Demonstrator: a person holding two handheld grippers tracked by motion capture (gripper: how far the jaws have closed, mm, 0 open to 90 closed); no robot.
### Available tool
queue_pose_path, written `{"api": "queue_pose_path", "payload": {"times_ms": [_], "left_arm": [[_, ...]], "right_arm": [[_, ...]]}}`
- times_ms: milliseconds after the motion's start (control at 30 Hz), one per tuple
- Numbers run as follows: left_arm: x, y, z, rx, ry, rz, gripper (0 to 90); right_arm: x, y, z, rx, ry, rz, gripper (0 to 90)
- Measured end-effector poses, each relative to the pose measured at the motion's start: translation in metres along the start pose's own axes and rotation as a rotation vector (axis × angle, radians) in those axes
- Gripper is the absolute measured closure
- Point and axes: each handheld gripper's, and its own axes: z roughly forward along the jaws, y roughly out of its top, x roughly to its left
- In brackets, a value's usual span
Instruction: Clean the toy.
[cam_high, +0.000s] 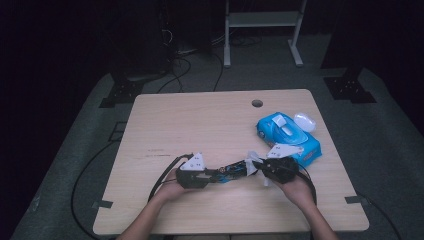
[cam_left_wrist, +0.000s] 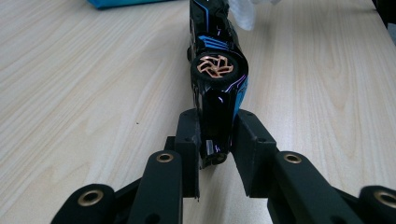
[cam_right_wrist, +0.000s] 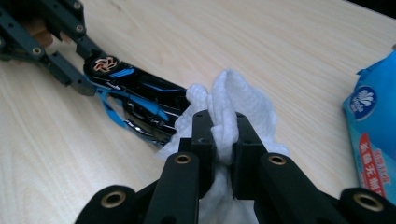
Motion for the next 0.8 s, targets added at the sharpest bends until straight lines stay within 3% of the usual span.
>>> {"api": "queue_pose_path", "payload": {"times_ms": [67, 133, 267, 400, 533, 567, 600, 800], "left_arm": [[0.000, 0.000, 0.001, 0.000, -0.002, 0.003, 72.1], [0.000, 0.001, 0.001, 0.000, -0.004, 0.005, 72.2], [-0.001, 0.001, 0.001, -0.002, -0.001, 0.005, 72.2], [-0.001, 0.001, 0.001, 0.004, 0.001, 0.009, 72.2], [-0.001, 0.001, 0.001, 0.000, -0.001, 0.005, 72.1], [-0.001, 0.000, 0.001, -0.005, -0.005, 0.000, 72.2], [-0.001, 0.000, 0.001, -0.005, -0.005, 0.000, 72.2], [-0.002, 0.001, 0.000, 0.001, -0.002, 0.009, 72.3]], "right_arm": [[-0.005, 0.000, -0.002, 0.014, -0.023, 0.029, 81.7], [-0.002, 0.004, -0.004, -0.014, -0.010, 0.026, 81.7], [0.021, 0.022, 0.006, -0.044, 0.054, -0.029, 81.7], [0.038, 0.034, 0.025, -0.016, 0.089, -0.092, 81.8], [0.034, 0.028, 0.033, 0.030, 0.064, -0.098, 81.9], [0.027, 0.025, 0.030, 0.016, 0.048, -0.052, 82.0], [0.027, 0.025, 0.029, 0.017, 0.043, -0.056, 81.9], [0.047, 0.038, 0.036, -0.009, 0.111, -0.111, 81.9]]}}
